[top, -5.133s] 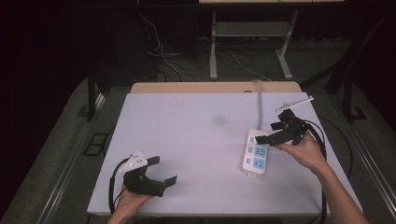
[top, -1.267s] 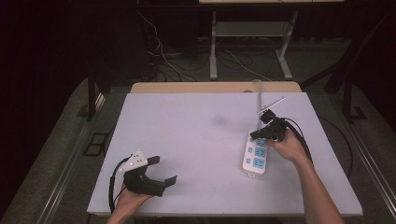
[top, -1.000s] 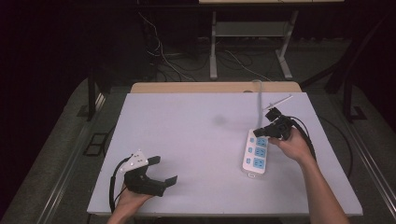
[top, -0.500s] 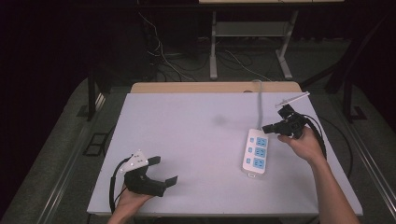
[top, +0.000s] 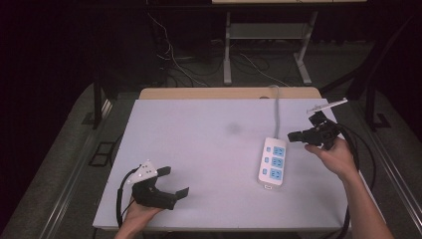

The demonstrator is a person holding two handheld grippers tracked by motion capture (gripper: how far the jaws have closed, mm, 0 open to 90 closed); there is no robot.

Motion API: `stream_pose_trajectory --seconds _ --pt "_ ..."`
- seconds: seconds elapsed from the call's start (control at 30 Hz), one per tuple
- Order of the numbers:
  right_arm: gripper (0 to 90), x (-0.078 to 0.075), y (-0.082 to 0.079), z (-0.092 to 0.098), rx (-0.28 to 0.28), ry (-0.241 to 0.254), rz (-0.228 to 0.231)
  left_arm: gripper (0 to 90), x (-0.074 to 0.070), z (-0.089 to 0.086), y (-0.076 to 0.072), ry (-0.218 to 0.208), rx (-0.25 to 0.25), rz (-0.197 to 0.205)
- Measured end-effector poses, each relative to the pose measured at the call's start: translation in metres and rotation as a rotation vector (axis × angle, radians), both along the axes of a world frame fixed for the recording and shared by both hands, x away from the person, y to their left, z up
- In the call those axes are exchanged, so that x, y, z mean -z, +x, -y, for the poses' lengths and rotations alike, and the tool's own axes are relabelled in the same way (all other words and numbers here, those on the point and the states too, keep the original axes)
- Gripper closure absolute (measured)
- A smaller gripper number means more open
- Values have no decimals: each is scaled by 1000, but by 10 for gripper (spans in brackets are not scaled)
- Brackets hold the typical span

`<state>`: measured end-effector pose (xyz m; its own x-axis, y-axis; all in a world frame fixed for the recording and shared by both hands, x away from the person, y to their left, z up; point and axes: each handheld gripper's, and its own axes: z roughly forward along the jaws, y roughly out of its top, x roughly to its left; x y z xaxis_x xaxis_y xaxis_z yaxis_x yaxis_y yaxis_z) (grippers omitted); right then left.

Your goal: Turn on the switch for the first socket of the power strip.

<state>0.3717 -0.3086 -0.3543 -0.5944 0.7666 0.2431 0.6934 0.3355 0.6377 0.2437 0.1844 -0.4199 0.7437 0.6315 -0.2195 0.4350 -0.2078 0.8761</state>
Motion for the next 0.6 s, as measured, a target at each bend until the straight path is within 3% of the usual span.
stream_pose_trajectory --seconds 0.43,0.6 --pt "431 -6 -29 10 87 47 58 0 0 0 0 -2 -2 1" --pt "201 -5 -36 13 112 65 44 0 0 1 0 1 -1 -2"
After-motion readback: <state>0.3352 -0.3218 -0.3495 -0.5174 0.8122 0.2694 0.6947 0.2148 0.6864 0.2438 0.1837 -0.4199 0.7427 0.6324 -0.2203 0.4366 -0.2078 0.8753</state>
